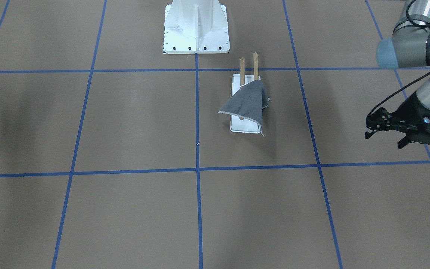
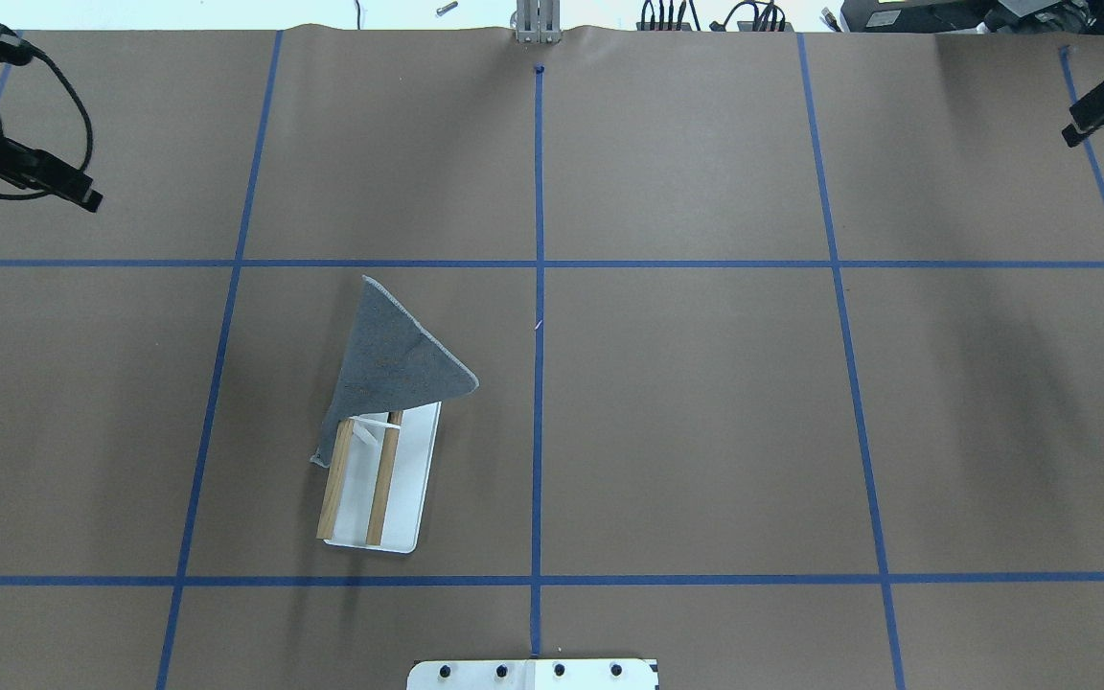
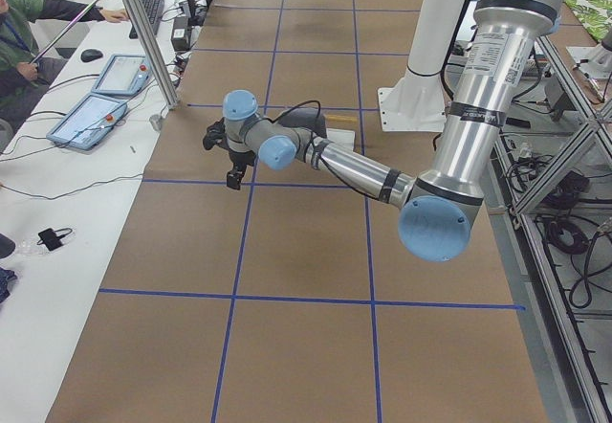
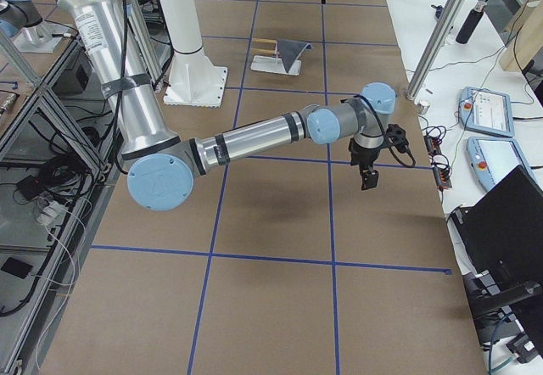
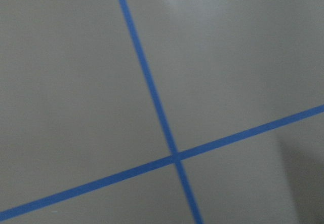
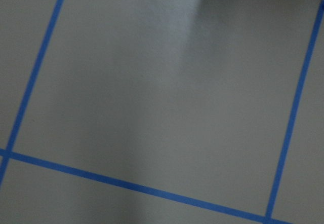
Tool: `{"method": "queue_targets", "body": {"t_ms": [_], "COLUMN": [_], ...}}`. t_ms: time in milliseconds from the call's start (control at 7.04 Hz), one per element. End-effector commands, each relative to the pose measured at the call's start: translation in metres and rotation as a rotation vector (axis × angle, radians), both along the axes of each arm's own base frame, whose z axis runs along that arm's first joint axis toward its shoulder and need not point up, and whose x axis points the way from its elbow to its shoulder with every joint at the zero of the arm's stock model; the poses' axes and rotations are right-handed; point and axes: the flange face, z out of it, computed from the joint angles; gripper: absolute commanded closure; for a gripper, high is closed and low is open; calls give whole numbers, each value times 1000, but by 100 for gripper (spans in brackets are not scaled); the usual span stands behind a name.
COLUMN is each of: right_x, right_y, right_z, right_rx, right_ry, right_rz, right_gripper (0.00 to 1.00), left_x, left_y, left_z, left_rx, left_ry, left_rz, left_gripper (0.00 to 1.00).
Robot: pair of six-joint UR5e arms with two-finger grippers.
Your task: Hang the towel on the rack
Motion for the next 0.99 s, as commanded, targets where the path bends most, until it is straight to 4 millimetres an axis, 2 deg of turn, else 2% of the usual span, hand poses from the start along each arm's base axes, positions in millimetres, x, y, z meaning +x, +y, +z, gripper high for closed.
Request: {"method": "queue_targets", "body": {"t_ms": [0,142,284,426,568,710,852], "right_x": [44,60,81,94,95,96,96], "right_y": [47,66,78,97,110,119,119], "right_z": [81,104,116,135,149,154,142], "right_rx": [-87,-129,-149,-184,-209,-216,-191], "right_ry": [29,29,23,31,32,34,33], "right_rz": [0,23,59,81,82,83,85], "right_gripper": [0,0,0,0,0,0,0], "left_x": [-135,-190,-202,-206,-236,-239,-240], "left_y": [-11,-11,4,28,50,66,80], "left_z": [59,110,167,216,228,236,225], "left_rx": [-24,-26,-118,-195,-152,-154,-144], "left_ry": [-119,-146,-147,-143,-139,-136,-97], "left_rz": [44,86,97,96,38,31,23], "left_gripper": [1,1,1,1,1,1,1]}}
